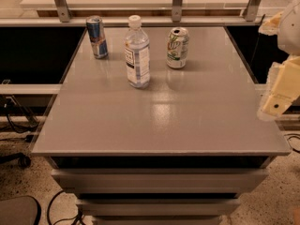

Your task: Knock blue plastic bottle over

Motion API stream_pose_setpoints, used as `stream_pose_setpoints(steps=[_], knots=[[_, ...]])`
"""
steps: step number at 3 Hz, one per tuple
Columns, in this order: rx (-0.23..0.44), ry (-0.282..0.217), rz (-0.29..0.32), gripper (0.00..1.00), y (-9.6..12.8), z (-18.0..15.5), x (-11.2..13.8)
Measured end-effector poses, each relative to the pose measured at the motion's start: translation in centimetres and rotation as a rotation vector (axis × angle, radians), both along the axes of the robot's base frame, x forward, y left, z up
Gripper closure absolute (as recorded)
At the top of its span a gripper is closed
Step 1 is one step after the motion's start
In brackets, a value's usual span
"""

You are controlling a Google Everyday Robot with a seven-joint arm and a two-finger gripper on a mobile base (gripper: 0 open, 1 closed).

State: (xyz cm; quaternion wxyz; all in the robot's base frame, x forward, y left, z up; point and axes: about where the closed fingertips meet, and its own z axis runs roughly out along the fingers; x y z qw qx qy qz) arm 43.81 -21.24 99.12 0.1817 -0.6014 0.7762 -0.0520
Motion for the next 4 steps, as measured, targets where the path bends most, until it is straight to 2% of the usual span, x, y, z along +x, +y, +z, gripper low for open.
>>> stream_pose_setpoints(steps=[1,2,3,4], knots=[[0.0,0.0,0.0,0.0,0.0,0.0,0.0],[0.052,-0.002,0.009,0.0,0.7,0.1,0.0],[0.184,0.0,0.05,0.0,2.8,-0.1,1.1],[0.364,0.031,0.118,0.0,7.9,-0.6,2.7]])
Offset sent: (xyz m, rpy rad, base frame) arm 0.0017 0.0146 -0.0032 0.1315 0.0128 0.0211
